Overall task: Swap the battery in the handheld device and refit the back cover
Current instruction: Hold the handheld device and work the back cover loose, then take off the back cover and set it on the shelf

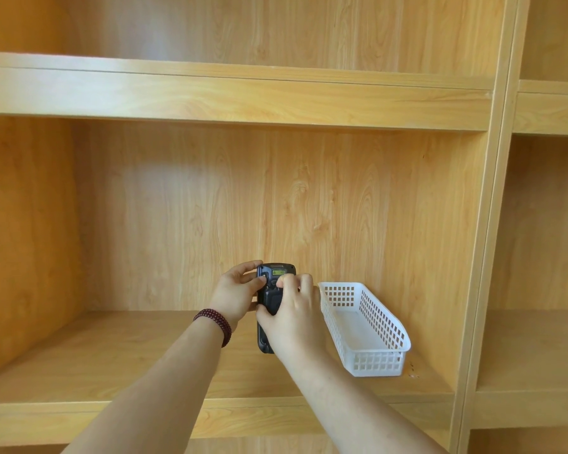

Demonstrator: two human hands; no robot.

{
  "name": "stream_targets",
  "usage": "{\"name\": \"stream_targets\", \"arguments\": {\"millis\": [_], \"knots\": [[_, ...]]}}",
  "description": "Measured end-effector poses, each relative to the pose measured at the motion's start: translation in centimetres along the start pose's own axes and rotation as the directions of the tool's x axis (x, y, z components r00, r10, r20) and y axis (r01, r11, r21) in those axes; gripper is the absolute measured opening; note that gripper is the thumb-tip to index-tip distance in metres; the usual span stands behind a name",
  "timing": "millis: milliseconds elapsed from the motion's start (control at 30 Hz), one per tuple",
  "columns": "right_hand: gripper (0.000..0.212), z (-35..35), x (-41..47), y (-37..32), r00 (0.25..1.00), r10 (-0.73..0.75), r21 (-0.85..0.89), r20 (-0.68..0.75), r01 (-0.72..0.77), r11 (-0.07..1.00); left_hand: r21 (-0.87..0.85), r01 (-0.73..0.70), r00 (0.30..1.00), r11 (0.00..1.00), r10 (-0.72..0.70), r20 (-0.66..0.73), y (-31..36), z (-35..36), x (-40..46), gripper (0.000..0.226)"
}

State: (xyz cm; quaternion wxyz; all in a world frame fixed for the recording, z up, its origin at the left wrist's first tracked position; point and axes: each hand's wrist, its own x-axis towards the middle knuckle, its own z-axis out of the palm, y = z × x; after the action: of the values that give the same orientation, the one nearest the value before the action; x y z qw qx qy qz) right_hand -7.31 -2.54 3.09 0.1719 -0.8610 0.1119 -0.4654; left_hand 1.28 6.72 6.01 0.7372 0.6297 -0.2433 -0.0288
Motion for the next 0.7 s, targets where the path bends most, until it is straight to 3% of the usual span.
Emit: {"name": "stream_targets", "arguments": {"millis": [100,200,300,433,700], "knots": [[0.042,-1.2,1.4,0.0,0.999,0.016,0.097,-0.029,-0.013,0.995,-0.009,0.015,1.000,1.000,-0.015,0.006,-0.4,-0.3,0.0,0.027],[0.040,-2.6,3.3,0.6,0.992,0.123,0.168,0.029,-0.127,0.978,-0.018,0.019,1.000,1.000,-0.019,0.002,-0.4,-0.9,0.0,0.027],[0.018,-3.0,3.9,1.6,0.950,0.225,0.093,0.214,-0.250,0.964,-0.001,0.011,1.000,1.000,-0.011,-0.019,-0.3,-1.6,0.2,0.028],[0.024,-0.9,2.9,2.8,0.812,0.346,-0.086,0.469,-0.348,0.934,-0.006,0.014,0.998,1.000,-0.014,-0.057,-0.2,-2.6,0.5,0.029],[0.019,3.3,0.0,4.5,0.735,0.417,-0.358,0.535,-0.250,0.900,0.001,0.032,0.997,0.999,-0.032,-0.068,-0.5,-3.6,0.8,0.030]]}}
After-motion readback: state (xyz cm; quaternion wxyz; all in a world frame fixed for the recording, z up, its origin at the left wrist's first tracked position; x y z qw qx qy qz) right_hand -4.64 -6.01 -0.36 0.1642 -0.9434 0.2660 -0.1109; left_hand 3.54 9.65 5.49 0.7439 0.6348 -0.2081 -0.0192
